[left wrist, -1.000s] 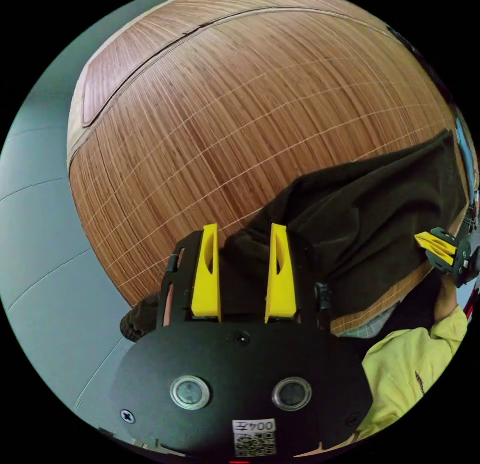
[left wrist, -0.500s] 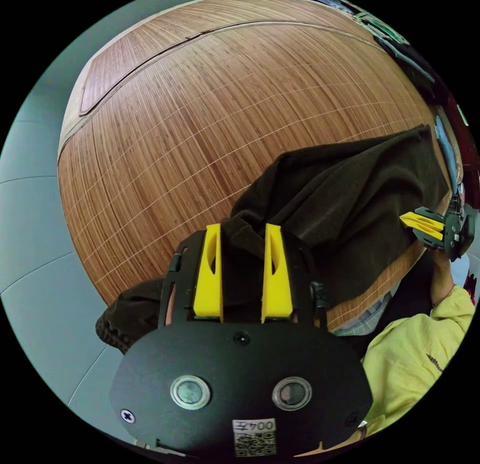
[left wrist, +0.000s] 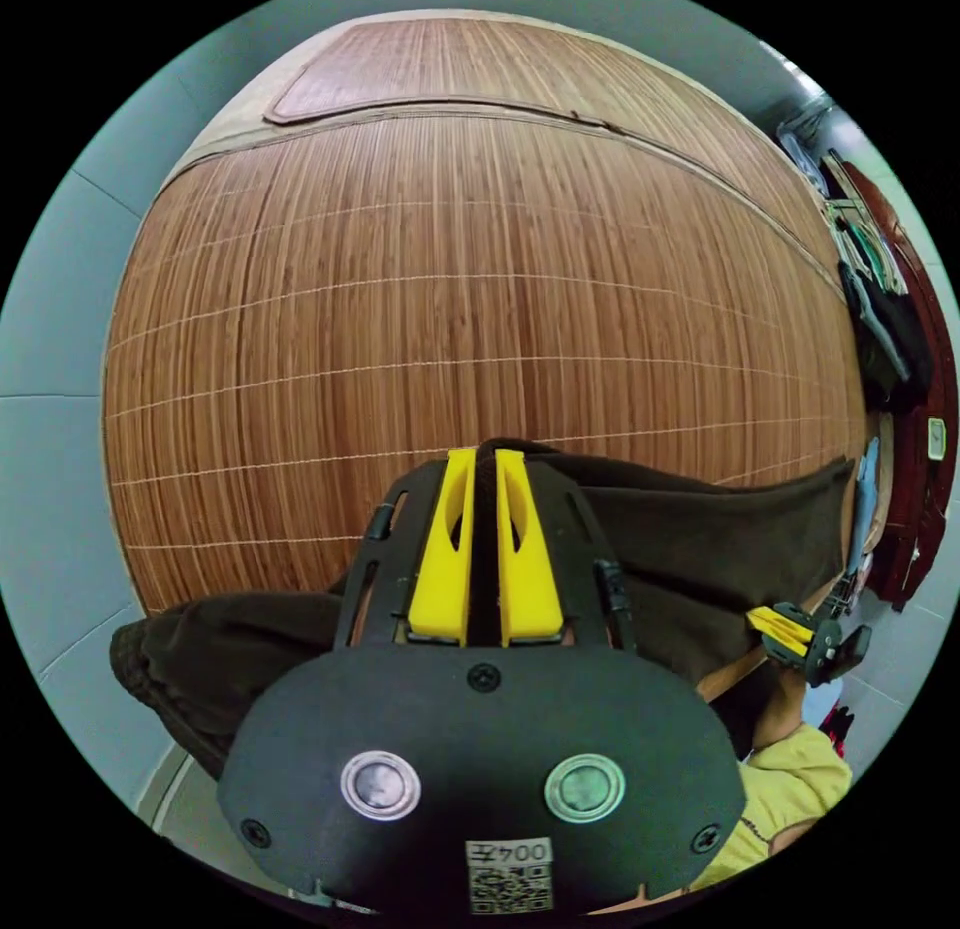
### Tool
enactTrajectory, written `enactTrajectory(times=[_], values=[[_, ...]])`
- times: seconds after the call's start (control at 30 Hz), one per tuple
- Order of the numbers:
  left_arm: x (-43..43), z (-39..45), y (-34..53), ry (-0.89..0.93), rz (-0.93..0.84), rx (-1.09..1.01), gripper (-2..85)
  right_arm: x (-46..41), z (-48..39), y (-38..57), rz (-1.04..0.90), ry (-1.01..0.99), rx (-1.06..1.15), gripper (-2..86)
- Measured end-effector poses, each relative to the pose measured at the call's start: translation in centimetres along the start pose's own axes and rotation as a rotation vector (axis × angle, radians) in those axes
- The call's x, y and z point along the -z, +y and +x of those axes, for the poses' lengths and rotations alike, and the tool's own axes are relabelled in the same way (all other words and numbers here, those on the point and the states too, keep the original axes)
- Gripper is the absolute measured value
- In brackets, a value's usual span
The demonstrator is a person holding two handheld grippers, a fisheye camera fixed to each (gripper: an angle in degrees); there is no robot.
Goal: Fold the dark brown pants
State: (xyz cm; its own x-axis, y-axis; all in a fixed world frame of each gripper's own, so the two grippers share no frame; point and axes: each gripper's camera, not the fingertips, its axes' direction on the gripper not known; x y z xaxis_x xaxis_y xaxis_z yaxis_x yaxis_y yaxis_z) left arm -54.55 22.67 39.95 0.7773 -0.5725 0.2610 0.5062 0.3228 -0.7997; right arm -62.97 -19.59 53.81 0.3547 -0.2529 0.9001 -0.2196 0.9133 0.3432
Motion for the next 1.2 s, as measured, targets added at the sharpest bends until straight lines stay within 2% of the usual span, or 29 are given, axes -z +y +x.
enactTrajectory(times=[0.1,0.23,0.3,0.47,0.53,0.63,0.7,0.8,0.9,0.97,1.1,1.2], values=[[0.1,-0.2,1.2,0.000,0.063,0.020,3.9,0.5,0.1,-0.1,0.002,0.001,0.002,-0.8],[0.9,-2.7,3.5,0.194,0.094,0.081,6.5,1.1,0.2,-0.3,0.005,0.006,0.005,-0.8],[1.7,-3.5,5.3,0.222,0.146,0.091,7.3,1.5,0.3,-0.4,0.008,0.004,0.006,-0.8],[5.6,-4.7,14.8,0.201,0.448,0.100,5.6,3.2,1.1,-0.2,0.063,-0.037,0.006,-0.8],[5.2,-5.3,18.2,0.162,0.444,0.118,4.7,5.1,1.7,0.3,0.101,-0.065,-0.010,-0.8],[3.0,-6.7,23.9,0.071,0.393,0.198,2.4,9.3,4.4,2.4,0.209,0.054,-0.158,-0.8],[1.1,-8.0,26.5,0.052,0.341,0.275,1.3,10.1,6.5,3.2,0.149,0.134,-0.237,-0.8],[-0.1,-10.1,29.6,0.221,0.383,0.398,0.6,9.1,9.6,4.1,-0.003,0.145,-0.313,-0.8],[1.5,-9.4,30.4,0.302,0.377,0.535,0.3,9.9,10.4,4.6,0.023,0.090,-0.366,-0.7],[5.0,-6.9,30.3,0.329,0.292,0.615,0.2,10.1,10.2,4.2,0.019,0.116,-0.386,-0.7],[12.8,-0.8,30.8,0.552,0.257,0.448,0.2,10.6,10.6,3.8,0.019,0.117,-0.415,-0.7],[21.0,6.4,32.9,0.616,0.274,0.162,0.2,11.4,11.8,4.1,0.033,0.047,-0.458,-0.8]])
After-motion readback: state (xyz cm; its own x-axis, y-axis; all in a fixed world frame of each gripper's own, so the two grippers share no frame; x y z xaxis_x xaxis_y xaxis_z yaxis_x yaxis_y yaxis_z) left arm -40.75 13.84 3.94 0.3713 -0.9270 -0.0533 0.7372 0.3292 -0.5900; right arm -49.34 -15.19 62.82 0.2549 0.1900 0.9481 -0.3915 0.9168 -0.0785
